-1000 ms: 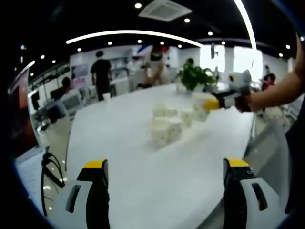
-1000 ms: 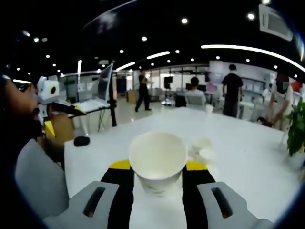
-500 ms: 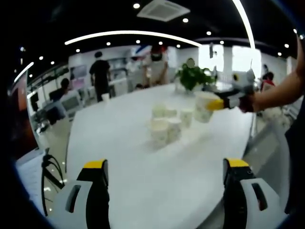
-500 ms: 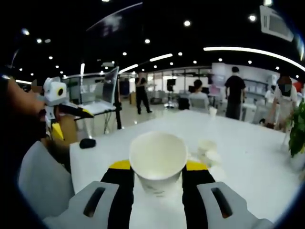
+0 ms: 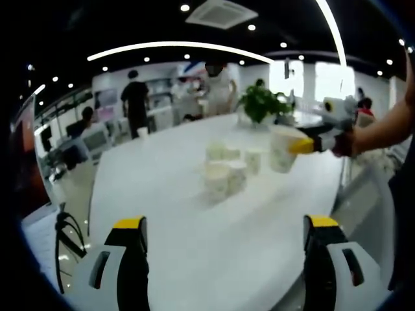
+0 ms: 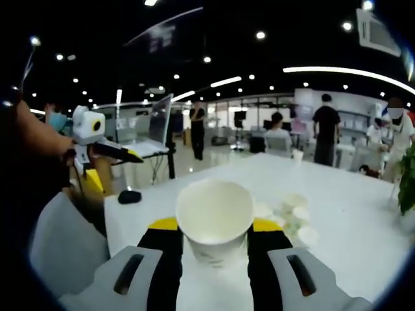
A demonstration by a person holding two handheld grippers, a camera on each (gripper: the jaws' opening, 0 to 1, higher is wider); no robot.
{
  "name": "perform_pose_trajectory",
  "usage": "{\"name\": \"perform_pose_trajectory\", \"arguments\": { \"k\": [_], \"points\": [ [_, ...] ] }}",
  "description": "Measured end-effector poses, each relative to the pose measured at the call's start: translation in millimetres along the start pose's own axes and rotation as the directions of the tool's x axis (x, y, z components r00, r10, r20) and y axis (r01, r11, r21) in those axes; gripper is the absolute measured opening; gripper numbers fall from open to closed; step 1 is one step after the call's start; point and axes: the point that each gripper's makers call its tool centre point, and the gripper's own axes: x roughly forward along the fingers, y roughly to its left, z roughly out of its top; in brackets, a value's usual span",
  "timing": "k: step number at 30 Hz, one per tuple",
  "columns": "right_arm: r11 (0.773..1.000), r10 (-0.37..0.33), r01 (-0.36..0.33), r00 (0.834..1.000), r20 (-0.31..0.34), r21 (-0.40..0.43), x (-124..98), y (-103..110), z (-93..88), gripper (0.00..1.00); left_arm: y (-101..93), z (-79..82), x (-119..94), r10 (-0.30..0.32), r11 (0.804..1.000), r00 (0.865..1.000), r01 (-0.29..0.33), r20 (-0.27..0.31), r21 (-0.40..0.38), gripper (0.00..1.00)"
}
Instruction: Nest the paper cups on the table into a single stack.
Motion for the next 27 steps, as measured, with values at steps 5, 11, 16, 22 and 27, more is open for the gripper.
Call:
{"name": "perform_pose_trajectory", "arguments": {
  "k": [5, 11, 16, 22, 27],
  "points": [
    [1.000, 0.010, -0.010, 1.000, 0.006, 0.006, -1.1, 6.4, -1.5, 0.35, -0.4, 0.5, 1.9, -0.004, 1.000, 1.000, 0.004, -0.001, -0.002, 1.00],
    [1.000, 0.027, -0.027, 1.000, 0.015, 0.000, -2.6, 15.0, -5.3, 0.35, -1.6, 0.1, 1.6, -0.005, 1.000, 1.000, 0.005, 0.005, -0.007, 1.00],
    [1.000, 0.024, -0.024, 0.999, 0.027, -0.008, -4.2, 17.8, -4.2, 0.35, -4.7, -1.6, -0.3, -0.009, 1.000, 1.000, 0.009, -0.001, -0.008, 1.00],
    [0.999, 0.042, -0.041, 0.998, 0.039, -0.024, -2.7, 24.4, -2.3, 0.35, -3.7, -0.7, -1.1, -0.008, 1.000, 1.000, 0.008, 0.002, -0.015, 1.00],
    [0.998, 0.051, -0.050, 0.998, 0.036, -0.022, -1.2, 27.5, -8.6, 0.35, -5.1, -0.4, -0.1, -0.008, 1.000, 1.000, 0.008, 0.001, -0.016, 1.00]
  ]
}}
